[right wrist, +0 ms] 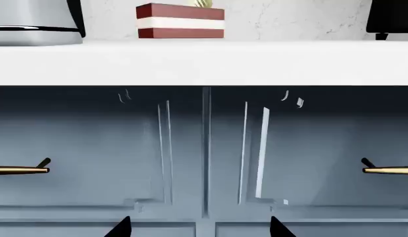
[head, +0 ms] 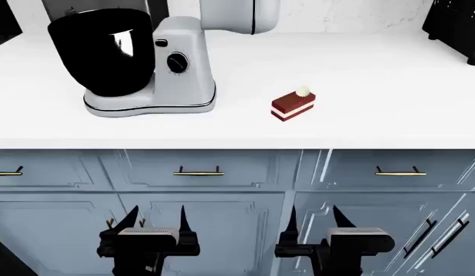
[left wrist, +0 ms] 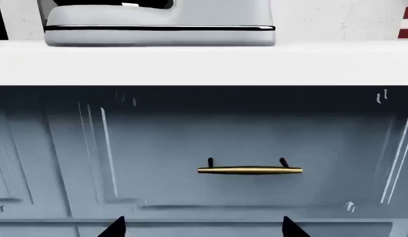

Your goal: Place the cake in the stand mixer bowl.

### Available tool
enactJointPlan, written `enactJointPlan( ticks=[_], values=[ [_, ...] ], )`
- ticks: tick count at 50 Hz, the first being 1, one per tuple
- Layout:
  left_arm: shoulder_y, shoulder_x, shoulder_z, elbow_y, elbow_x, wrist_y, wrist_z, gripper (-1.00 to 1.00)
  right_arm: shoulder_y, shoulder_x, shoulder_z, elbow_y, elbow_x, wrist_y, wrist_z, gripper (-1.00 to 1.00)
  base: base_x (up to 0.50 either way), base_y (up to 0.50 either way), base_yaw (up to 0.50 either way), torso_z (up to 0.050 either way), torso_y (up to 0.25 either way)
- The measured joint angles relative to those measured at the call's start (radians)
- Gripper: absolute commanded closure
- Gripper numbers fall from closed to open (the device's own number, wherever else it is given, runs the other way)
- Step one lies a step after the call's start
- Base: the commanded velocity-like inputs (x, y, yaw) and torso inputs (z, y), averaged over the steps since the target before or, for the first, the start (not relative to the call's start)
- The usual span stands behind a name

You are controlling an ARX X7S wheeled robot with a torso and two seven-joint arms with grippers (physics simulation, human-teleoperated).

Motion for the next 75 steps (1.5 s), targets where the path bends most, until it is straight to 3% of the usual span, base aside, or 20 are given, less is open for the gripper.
enactJointPlan(
  ticks=[17,31,40,75],
  values=[
    [-0.024,-0.06,0.048,0.074,-0.058,-0.065,-0.056,-1.0,0.041,0.064,-0.057,-0.1,0.029,0.084,0.059,-1.0,0.0,0.0,0.0,0.0,0.0],
    [-0.457,-0.189,-0.052,0.475,-0.135,-0.502,-0.102,-1.0,0.547,0.193,0.021,-0.523,0.02,0.569,0.054,-1.0,0.0,0.0,0.0,0.0,0.0],
    [-0.619,-0.234,-0.099,0.613,-0.177,-0.671,-0.115,-1.0,0.703,0.228,0.071,-0.676,0.038,0.733,0.042,-1.0,0.0,0.19,0.0,0.0,0.0],
    [-0.715,-0.284,-0.107,0.704,-0.206,-0.776,-0.131,-1.0,0.769,0.264,0.085,-0.787,0.064,0.827,0.039,-1.0,0.0,0.5,0.0,0.0,0.0]
  ],
)
